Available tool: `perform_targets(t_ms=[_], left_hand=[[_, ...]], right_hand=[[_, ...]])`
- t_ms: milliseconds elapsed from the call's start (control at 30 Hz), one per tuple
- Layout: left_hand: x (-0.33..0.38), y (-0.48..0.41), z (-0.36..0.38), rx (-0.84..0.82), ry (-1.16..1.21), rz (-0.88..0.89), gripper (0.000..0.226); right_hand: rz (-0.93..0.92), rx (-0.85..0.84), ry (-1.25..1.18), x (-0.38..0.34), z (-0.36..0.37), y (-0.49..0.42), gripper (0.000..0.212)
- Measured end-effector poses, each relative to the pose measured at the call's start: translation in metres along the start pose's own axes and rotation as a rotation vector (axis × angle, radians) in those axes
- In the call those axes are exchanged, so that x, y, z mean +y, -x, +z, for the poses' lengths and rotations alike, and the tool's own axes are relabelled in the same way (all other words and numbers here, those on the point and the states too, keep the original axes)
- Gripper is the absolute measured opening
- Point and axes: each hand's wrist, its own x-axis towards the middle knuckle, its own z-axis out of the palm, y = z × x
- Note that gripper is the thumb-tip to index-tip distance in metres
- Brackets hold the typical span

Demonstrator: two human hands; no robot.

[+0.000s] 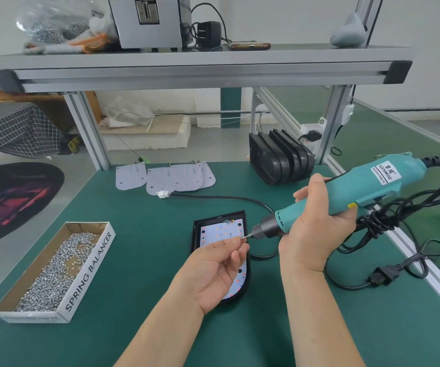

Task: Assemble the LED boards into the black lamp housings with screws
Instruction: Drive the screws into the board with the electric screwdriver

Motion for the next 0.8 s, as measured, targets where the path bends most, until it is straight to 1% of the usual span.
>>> perform_targets(t_ms=[33,133,200,300,367,400,433,500,533,567,633,700,800], left_hand=[[-0.002,-0.001,-0.001,-0.002,-0.039,0.052,0.007],[-0.005,-0.003,-0.003,-0.035,-0.179,0.186,0.012],[-0.004,-0.001,-0.005,-0.050,-0.245,0.222,0.014],[0.004,0.003,-0.009,-0.065,-0.323,0.234,0.011],[0.013,0.004,-0.016,-0.035,-0.433,0.287,0.015],[0.019,0.003,-0.023,0.042,-0.505,0.346,0.014],[0.027,0.000,-0.032,0.169,-0.584,0.414,0.012],[0.043,-0.007,-0.052,0.493,-0.798,0.506,0.024],[0.047,-0.010,-0.061,0.588,-0.921,0.495,0.034],[0.047,-0.012,-0.065,0.606,-1.033,0.442,0.046],[0.039,-0.018,-0.065,0.537,-1.199,0.325,0.065],[0.032,-0.028,-0.062,0.523,-1.316,0.279,0.071],[0.029,-0.039,-0.054,0.543,-1.408,0.278,0.071]], right_hand=[[0.005,-0.001,0.000,0.001,0.001,0.000,0.012],[0.031,-0.002,-0.004,0.002,0.003,-0.001,0.014],[0.052,-0.004,0.002,0.004,0.004,-0.003,0.015],[0.084,0.002,-0.004,0.006,0.004,-0.003,0.016],[0.090,-0.004,-0.010,0.007,0.005,-0.003,0.016],[0.092,-0.011,-0.011,0.007,0.005,-0.003,0.016],[0.091,-0.021,-0.009,0.008,0.005,-0.003,0.016],[0.078,-0.060,0.009,0.010,0.005,-0.001,0.015],[0.071,-0.091,0.024,0.012,0.004,0.001,0.015],[0.069,-0.128,0.040,0.014,0.004,0.004,0.015],[0.066,-0.225,0.090,0.021,0.003,0.011,0.015],[0.051,-0.338,0.156,0.028,0.001,0.019,0.014],[0.024,-0.443,0.255,0.036,-0.004,0.030,0.016]])
